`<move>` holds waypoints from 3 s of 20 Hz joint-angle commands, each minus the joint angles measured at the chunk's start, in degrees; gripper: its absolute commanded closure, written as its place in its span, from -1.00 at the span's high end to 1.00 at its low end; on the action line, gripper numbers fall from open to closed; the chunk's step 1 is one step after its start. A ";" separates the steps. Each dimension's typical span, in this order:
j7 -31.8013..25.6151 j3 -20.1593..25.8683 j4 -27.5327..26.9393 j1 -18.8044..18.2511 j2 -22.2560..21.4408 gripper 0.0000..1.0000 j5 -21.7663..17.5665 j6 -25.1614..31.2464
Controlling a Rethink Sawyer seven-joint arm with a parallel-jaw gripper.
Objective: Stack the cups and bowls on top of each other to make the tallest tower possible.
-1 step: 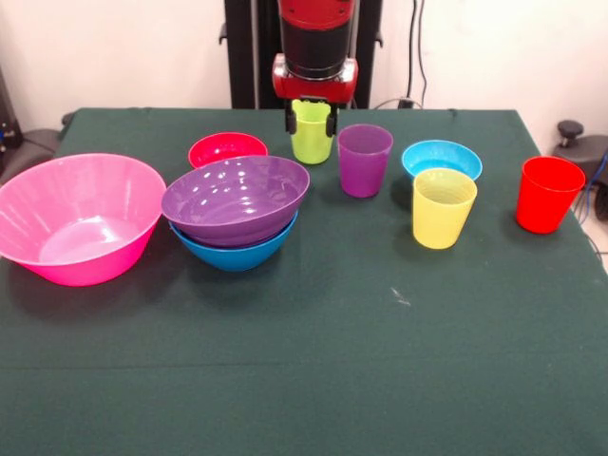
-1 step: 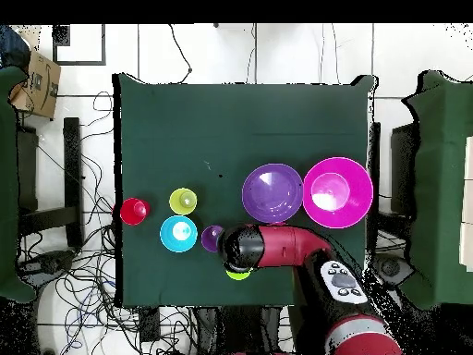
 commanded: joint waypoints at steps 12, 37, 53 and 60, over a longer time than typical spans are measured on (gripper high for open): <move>-4.16 5.08 0.12 -3.25 -0.15 1.00 -3.96 1.92; -5.00 5.56 -5.76 -5.50 5.31 1.00 -8.24 0.95; -6.07 7.01 -6.50 -6.29 3.54 1.00 -7.49 4.66; -6.32 6.47 -7.61 -6.97 5.88 1.00 -9.49 2.36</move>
